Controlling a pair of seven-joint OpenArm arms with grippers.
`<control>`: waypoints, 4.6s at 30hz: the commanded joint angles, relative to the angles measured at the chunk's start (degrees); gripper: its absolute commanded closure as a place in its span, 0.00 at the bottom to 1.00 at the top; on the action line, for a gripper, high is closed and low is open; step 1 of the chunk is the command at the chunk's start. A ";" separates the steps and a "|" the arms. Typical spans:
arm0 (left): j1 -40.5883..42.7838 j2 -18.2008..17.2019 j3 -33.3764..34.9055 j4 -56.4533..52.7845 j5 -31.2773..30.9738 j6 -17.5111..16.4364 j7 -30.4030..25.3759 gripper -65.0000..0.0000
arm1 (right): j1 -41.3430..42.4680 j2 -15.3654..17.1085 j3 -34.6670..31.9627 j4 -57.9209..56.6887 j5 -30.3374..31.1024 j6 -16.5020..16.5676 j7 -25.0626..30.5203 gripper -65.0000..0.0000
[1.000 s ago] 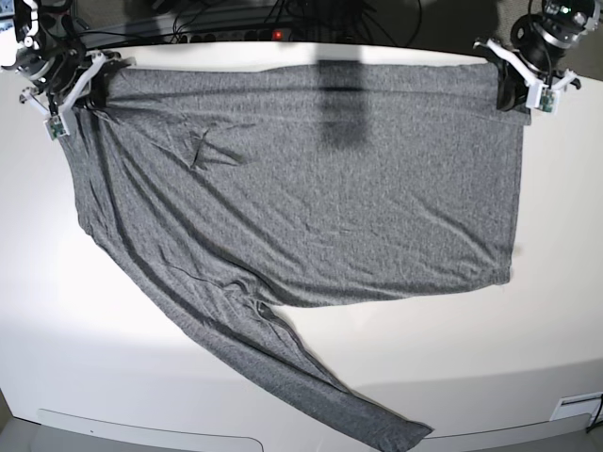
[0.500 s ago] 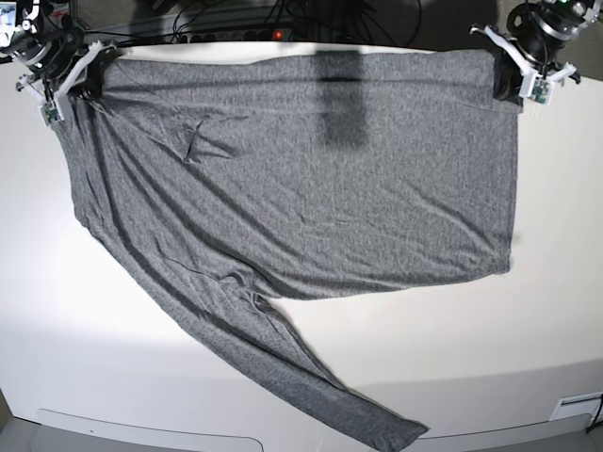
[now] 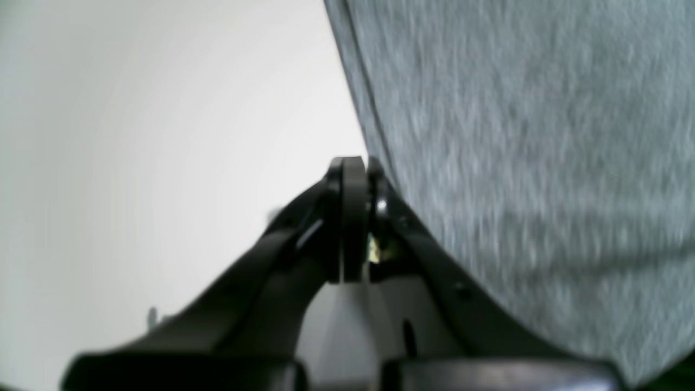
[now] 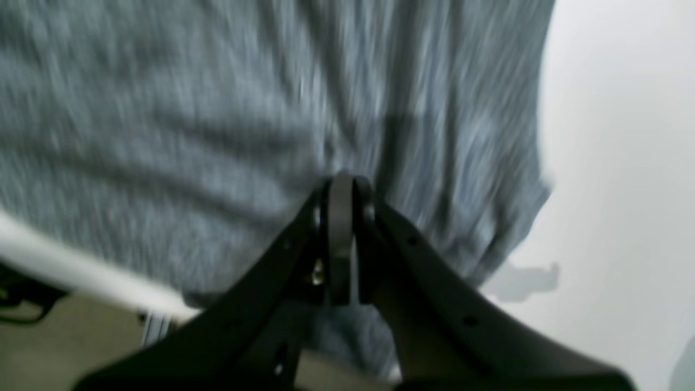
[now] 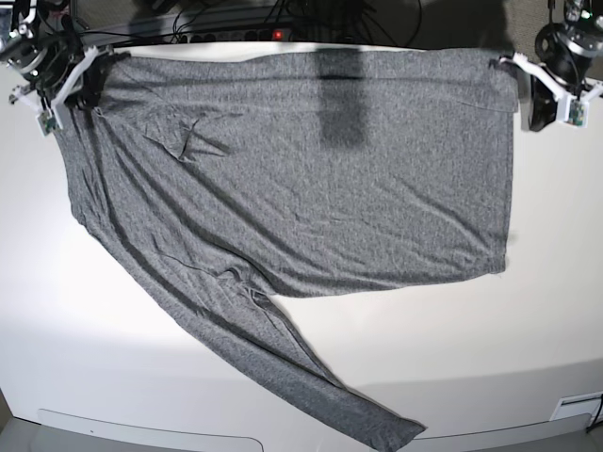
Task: Fold the T-shirt properly
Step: 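Drag the held collar edge back toward the robot with both grippers, then release the left gripper and move it to the hem corner, then move the right gripper to the hem corner and grasp it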
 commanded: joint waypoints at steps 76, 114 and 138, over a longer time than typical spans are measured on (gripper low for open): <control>-66.66 3.63 -0.33 -68.70 -6.80 -18.24 24.26 1.00 | 32.11 1.70 -14.27 0.52 5.14 -3.96 -8.85 0.53; -66.71 5.64 -0.33 -68.72 -6.75 -18.24 25.24 1.00 | 90.03 -7.15 -46.21 -81.55 -10.69 -4.59 0.48 0.43; -66.71 5.66 -0.33 -68.70 -6.78 -18.24 25.46 1.00 | 83.71 -7.19 -46.21 -82.01 -10.21 -2.49 -4.17 0.74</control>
